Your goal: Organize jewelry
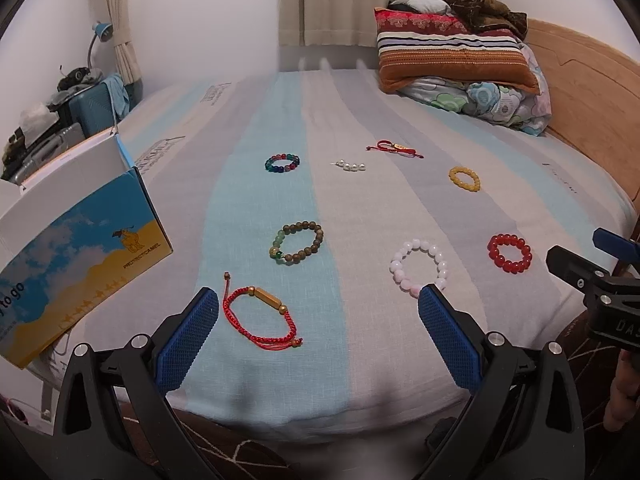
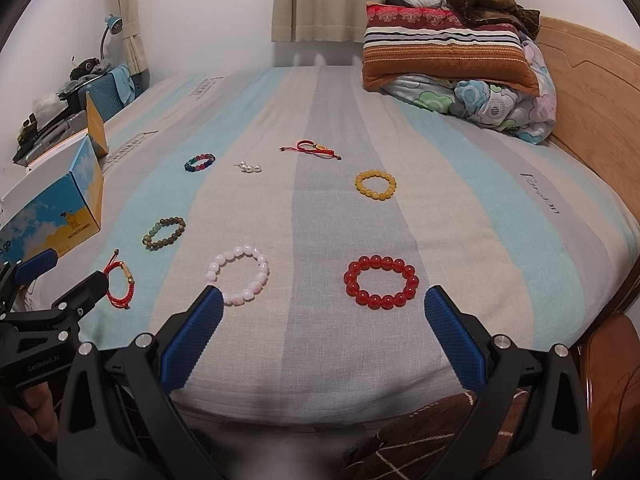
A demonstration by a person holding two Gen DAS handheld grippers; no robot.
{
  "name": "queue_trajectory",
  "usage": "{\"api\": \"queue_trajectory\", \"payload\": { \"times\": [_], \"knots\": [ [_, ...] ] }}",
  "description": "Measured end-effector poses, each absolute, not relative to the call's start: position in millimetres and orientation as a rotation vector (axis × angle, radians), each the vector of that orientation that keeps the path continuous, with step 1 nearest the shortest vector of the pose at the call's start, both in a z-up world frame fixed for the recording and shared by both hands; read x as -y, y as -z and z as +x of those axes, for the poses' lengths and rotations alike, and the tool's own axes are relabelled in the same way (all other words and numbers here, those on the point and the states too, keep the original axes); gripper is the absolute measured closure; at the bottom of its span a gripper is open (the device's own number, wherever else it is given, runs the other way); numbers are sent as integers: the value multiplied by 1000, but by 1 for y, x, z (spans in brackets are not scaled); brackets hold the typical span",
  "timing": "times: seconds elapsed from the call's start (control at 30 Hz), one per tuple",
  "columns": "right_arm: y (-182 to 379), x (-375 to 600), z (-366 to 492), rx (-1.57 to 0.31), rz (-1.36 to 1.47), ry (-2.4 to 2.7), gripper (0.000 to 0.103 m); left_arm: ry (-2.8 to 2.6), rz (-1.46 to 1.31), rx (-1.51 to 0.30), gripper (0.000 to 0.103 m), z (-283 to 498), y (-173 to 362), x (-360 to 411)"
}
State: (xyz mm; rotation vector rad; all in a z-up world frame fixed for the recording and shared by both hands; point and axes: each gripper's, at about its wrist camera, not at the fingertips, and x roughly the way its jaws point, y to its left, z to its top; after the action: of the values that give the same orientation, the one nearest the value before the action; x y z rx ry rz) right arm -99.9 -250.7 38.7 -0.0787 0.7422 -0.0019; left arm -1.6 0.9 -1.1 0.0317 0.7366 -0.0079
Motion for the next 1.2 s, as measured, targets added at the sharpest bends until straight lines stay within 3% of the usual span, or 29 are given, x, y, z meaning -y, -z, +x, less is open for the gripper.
{"api": "queue_trajectory", "payload": {
  "times": [1.2],
  "knots": [
    [-38, 243, -99, -750, -92, 0, 7, 8, 38, -757, 6, -2, 4, 3]
  ]
}}
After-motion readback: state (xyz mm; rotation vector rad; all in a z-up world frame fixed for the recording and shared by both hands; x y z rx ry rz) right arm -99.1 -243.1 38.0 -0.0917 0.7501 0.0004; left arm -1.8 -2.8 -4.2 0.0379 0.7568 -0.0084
